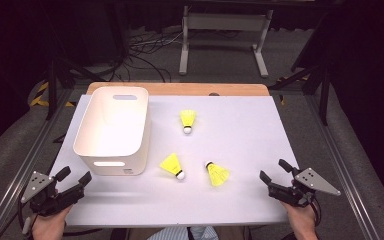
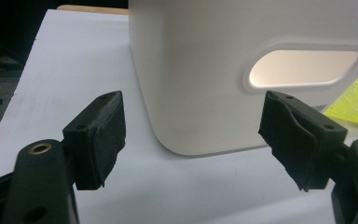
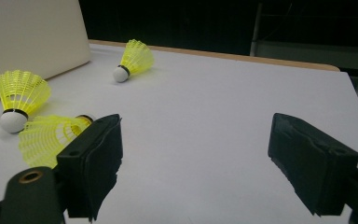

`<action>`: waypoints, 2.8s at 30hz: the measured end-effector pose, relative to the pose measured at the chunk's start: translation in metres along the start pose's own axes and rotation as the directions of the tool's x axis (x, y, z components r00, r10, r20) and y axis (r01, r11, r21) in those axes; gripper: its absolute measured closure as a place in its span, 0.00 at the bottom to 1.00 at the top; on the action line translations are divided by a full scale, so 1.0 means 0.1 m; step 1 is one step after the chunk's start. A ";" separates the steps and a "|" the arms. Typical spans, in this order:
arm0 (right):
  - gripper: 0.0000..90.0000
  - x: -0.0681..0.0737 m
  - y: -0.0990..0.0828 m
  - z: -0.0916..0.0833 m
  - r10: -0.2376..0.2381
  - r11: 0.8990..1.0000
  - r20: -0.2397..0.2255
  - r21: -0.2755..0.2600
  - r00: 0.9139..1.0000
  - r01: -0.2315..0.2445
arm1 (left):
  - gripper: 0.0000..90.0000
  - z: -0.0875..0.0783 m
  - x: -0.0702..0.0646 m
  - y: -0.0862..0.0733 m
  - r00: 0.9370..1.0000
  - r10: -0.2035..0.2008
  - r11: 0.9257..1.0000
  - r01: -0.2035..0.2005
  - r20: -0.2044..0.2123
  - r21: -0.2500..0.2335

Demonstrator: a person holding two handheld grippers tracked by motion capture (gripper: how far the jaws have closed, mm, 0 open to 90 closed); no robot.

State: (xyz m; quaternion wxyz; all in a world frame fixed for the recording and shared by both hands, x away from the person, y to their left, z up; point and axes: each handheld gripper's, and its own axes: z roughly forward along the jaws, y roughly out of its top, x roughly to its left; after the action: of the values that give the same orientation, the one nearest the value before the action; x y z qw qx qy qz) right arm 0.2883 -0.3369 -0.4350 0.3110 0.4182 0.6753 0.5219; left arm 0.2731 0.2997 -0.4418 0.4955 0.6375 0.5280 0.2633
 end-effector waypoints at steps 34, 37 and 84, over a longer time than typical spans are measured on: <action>0.20 0.02 0.00 0.04 -0.010 1.000 -0.018 0.019 1.000 0.010 | 0.25 -0.04 0.01 0.05 1.000 -0.011 1.000 0.011 -0.005 -0.011; 0.20 0.02 0.00 0.03 -0.009 1.000 -0.018 0.019 1.000 0.010 | 0.25 -0.05 0.01 0.06 1.000 -0.015 1.000 0.015 -0.004 -0.017; 0.20 0.02 0.00 0.05 -0.009 1.000 -0.017 0.025 1.000 0.009 | 0.29 -0.10 -0.07 0.40 0.999 -0.020 0.999 0.021 0.040 -0.041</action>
State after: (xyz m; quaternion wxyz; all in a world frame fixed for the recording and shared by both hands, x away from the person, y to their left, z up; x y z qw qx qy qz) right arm 0.2917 -0.3334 -0.4365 0.3026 0.4145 0.6861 0.5156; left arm 0.2786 0.2991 -0.4001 0.5214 0.6268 0.5191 0.2565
